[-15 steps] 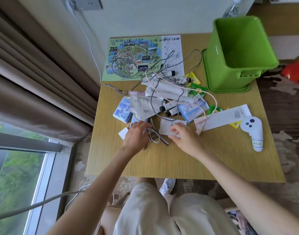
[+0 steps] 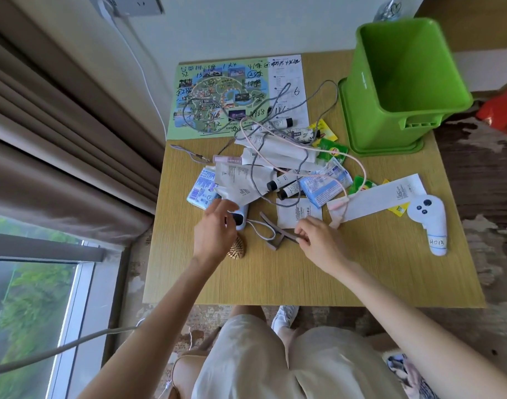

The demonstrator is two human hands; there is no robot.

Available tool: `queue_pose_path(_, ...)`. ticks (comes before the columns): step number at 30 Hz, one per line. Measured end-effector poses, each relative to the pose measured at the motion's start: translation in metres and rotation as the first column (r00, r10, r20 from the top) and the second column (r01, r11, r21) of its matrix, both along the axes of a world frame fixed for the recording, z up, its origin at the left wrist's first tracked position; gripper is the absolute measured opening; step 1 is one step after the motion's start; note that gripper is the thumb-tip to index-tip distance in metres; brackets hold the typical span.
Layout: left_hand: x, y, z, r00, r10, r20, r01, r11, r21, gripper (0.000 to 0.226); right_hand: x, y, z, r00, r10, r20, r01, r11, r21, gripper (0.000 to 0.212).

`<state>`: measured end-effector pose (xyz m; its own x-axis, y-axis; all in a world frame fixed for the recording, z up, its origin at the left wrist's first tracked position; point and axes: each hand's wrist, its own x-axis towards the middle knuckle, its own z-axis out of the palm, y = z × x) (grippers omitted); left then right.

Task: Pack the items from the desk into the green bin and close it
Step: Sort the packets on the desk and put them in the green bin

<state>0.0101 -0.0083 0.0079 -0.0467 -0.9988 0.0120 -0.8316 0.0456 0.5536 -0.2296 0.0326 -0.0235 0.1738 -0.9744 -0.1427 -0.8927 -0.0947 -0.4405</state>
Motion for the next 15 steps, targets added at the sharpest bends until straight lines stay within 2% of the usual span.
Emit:
queue_pose_path(3, -0.001, -0.015, 0.001, 0.991, -0.057, 0.120, 0.067, 0.994, -0.086, 0.034, -0.007, -0.008, 0.000, 0.999, -0.014, -0.037, 0.011, 0.998, -0.063, 0.013)
queue_pose_path(5, -0.001, -0.028, -0.001, 0.962, -0.156, 0.225, 0.156, 0.988, 0.016, 0.051, -0.009, -0.016, -0.001, 0.995, -0.017, -0.098, 0.009, 0.997, -0.080, 0.022)
queue_pose_path(7, -0.001, -0.037, -0.006, 0.928, -0.232, 0.290, 0.196, 0.969, 0.148, 0.057, -0.010, -0.022, -0.003, 0.988, -0.005, -0.155, -0.004, 0.998, -0.055, 0.035)
queue_pose_path(9, -0.002, -0.042, -0.011, 0.907, -0.262, 0.331, 0.218, 0.962, 0.165, 0.051, -0.010, -0.027, -0.005, 0.981, 0.030, -0.189, -0.030, 1.000, 0.006, 0.052)
queue_pose_path(13, -0.002, -0.046, -0.006, 0.916, -0.233, 0.326, 0.251, 0.968, -0.013, 0.020, -0.005, -0.032, -0.012, 0.963, 0.124, -0.239, -0.102, 0.990, 0.100, 0.077)
queue_pose_path(15, 0.000, -0.049, 0.001, 0.912, -0.220, 0.347, 0.270, 0.958, -0.100, 0.008, -0.003, -0.033, -0.014, 0.962, 0.119, -0.246, -0.096, 0.990, 0.106, 0.081)
